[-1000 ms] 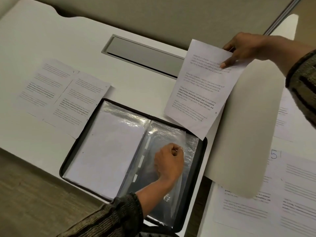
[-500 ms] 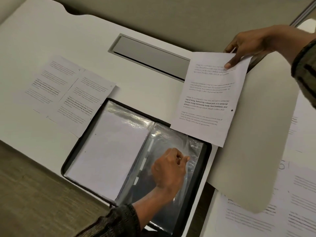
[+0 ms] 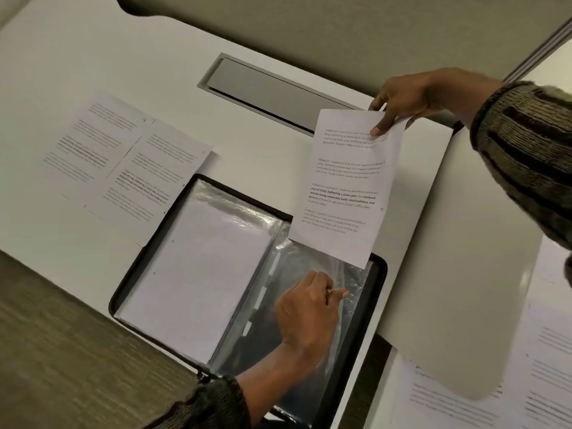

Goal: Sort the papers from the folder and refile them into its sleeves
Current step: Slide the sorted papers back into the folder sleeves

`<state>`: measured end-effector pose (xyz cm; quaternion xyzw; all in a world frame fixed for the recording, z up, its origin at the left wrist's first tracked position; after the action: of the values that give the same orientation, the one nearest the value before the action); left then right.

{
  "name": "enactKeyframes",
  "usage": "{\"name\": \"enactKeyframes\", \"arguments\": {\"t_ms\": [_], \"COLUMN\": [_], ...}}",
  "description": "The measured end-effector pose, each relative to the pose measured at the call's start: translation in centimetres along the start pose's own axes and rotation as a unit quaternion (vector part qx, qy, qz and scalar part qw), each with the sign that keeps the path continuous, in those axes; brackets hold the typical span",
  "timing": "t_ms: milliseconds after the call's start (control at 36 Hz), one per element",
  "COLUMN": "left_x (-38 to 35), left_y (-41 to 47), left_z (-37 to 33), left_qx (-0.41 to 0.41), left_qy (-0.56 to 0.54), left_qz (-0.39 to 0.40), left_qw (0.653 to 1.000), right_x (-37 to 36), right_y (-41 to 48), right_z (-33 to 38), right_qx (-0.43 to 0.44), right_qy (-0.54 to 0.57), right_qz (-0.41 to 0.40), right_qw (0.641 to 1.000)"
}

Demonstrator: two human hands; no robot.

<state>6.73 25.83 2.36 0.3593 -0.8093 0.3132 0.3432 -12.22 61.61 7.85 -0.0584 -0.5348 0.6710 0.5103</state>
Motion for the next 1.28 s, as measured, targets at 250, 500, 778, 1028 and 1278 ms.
{"name": "enactKeyframes", "arguments": {"t_ms": [250,500,778,1028,1278], "left_x": [-0.1,-0.2,-0.4,-0.7,-1.9], "left_y": [-0.5,-0.3,-0.5,-0.4,-0.1], "left_z": [0.4,0.3,0.2,0.5,0.3], "left_qx": [-0.003,-0.016,-0.021,-0.017,-0.035], "left_qy": [-0.002,-0.006,-0.026,-0.044,0.017], "left_qz": [0.002,-0.004,0.000,0.011,0.075], "left_qw": [1.000,1.000,0.999,0.999,0.996], "right_x": [0.7,-0.1,-1.0,-2.1,-3.4], "right_y": [1.0,2.0,2.2,1.2,1.8], "right_z": [-0.3,-0.2,-1.1,-1.4,-2.7], "right_qx": [-0.004,-0.013,-0.035,-0.005,-0.013], "right_qy": [0.008,0.032,0.052,0.000,-0.074], "right_qz": [0.000,0.003,0.007,0.003,0.007], "right_qw": [1.000,0.999,0.998,1.000,0.997]}}
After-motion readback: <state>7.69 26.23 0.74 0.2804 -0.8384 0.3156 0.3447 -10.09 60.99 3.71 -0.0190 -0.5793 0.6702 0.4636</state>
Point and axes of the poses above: each hand's wrist, its own y-axis towards the middle knuckle, its own x-axis out of the back of the hand, z = x × y, the point moved 6 cm from there along y, towards the middle knuckle, and after that the axes turned 8 degrees about z, right-handed, at the moved point
